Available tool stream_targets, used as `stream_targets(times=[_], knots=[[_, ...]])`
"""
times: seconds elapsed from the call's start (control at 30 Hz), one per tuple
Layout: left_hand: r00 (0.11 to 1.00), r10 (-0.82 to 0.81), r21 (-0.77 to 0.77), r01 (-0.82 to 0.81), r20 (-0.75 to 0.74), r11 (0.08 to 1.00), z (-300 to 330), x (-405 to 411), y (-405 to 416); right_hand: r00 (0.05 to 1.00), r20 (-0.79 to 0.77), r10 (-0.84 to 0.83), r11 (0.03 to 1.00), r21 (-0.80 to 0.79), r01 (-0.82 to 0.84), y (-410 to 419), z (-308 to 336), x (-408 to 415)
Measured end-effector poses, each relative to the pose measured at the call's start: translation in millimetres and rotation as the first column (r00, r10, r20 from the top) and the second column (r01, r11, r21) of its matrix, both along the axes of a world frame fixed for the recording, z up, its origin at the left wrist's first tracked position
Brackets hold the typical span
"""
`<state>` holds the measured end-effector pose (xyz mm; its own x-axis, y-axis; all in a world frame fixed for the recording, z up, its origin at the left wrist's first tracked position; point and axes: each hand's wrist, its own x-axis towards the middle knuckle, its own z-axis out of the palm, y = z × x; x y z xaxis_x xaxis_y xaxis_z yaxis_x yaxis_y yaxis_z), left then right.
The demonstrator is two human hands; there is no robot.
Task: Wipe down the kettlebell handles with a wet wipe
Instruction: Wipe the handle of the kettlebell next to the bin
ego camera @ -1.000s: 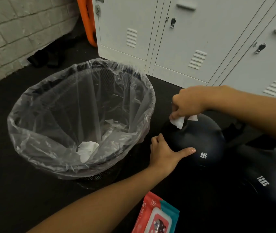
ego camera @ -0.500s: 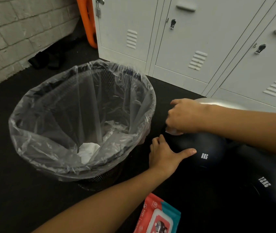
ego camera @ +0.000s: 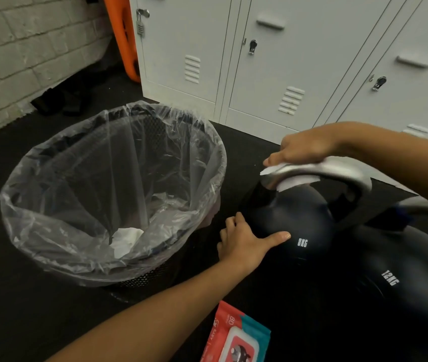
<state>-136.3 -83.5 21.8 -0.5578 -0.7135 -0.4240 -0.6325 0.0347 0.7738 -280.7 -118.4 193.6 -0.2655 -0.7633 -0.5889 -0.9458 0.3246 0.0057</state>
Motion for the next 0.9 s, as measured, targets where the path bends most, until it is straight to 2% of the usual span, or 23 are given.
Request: stream_targets(times=[0.1,0.27,0.33,0.43,0.53,0.6,0.7,0.83,0.9], knots=[[1.0,-0.001,0.005,0.0,0.016,1.0,1,-1,-1,0.999,-0.024,0.035,0.998,0.045,-0.034,-8,-10,12],[1.0,-0.001,0.02,0.0,0.024,1.0,3,-2,-2,0.95,-0.262,0.168,0.97,0.215,-0.112,-21,-38,42],[0.999,-0.004,0.021,0.003,0.034,1.0,3,-2,-2,0.881,-0.385,0.275,0.949,0.255,-0.184,-18,-44,52],[0.999,-0.008,0.011,0.007,0.048,1.0,3,-2,-1,0.69,-0.5,0.523,0.851,0.258,-0.458,-2,-43,48],[0.999,-0.006,0.01,0.006,0.052,1.0,4,-2,-1,0.624,-0.483,0.614,0.765,0.17,-0.621,17,-35,32],[0.999,-0.001,0.007,0.001,0.047,1.0,4,-2,-2,0.602,-0.488,0.632,0.731,0.117,-0.673,26,-29,22],[0.999,0.003,-0.003,-0.003,0.048,1.0,5,-2,-3,0.634,-0.481,0.605,0.715,-0.023,-0.699,38,-22,2],[1.0,0.018,-0.049,-0.018,0.015,0.999,3,0,1,0.652,-0.528,0.544,0.575,-0.331,-0.748,56,-25,-29],[0.999,0.031,-0.112,-0.035,-0.035,0.993,2,1,3,0.715,-0.514,0.474,0.59,-0.418,-0.691,67,-27,-37]])
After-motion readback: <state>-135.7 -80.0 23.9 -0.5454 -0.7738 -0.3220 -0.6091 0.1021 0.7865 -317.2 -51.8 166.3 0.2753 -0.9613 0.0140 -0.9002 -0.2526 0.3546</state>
